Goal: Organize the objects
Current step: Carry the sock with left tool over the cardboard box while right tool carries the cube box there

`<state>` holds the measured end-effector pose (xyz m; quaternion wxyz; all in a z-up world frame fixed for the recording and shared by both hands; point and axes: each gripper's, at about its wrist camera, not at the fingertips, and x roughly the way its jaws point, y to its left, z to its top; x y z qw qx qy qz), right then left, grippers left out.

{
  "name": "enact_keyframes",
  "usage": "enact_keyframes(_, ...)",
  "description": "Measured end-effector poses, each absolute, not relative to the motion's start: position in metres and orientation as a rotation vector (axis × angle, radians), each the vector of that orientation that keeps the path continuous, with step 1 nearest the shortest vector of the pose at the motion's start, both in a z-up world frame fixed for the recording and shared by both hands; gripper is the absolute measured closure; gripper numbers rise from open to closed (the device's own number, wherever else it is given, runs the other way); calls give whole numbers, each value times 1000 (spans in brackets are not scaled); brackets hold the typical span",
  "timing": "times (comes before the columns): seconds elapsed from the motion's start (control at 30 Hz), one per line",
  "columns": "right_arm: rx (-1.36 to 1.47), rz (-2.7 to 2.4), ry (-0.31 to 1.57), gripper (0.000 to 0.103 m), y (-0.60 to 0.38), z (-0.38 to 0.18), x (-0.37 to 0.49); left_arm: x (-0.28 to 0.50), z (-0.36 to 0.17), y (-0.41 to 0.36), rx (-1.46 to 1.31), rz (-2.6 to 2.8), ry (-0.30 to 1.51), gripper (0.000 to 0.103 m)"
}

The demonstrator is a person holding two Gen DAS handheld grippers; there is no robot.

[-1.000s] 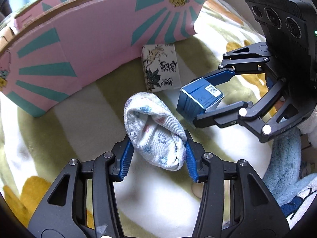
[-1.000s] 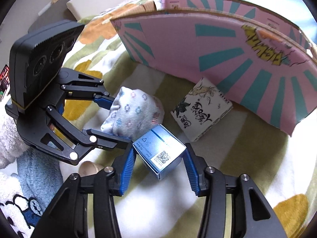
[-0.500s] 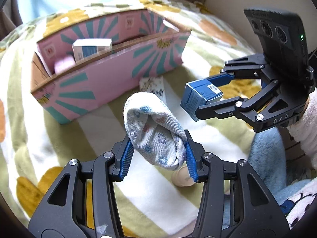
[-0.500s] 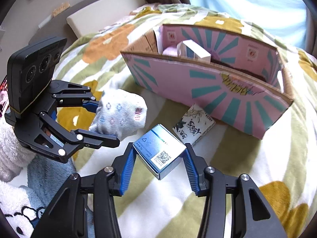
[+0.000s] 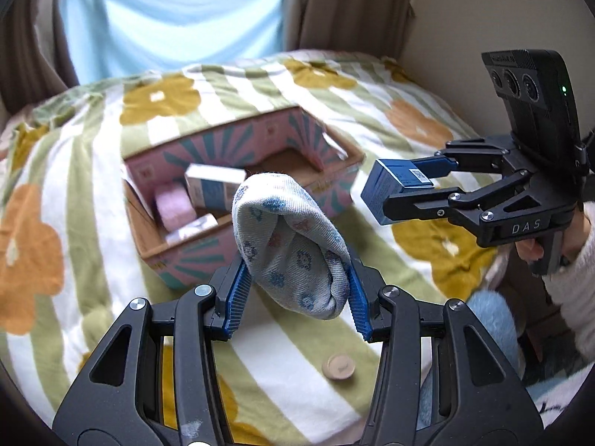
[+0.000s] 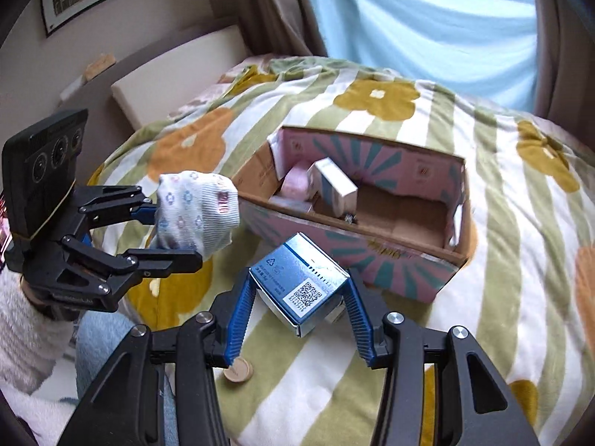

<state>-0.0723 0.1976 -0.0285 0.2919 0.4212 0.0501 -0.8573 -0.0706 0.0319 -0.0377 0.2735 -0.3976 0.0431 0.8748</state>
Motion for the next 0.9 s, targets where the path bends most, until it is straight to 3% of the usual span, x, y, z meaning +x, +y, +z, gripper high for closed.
enact_keyframes(0.37, 1201, -2428, 89, 59, 199, 0, -125, -121, -12, 30, -1116, 2462, 69, 60)
enact_keyframes(0.9, 1412, -2480, 14, 59, 200, -59, -219, -221, -84, 9, -1372, 2479, -72, 60)
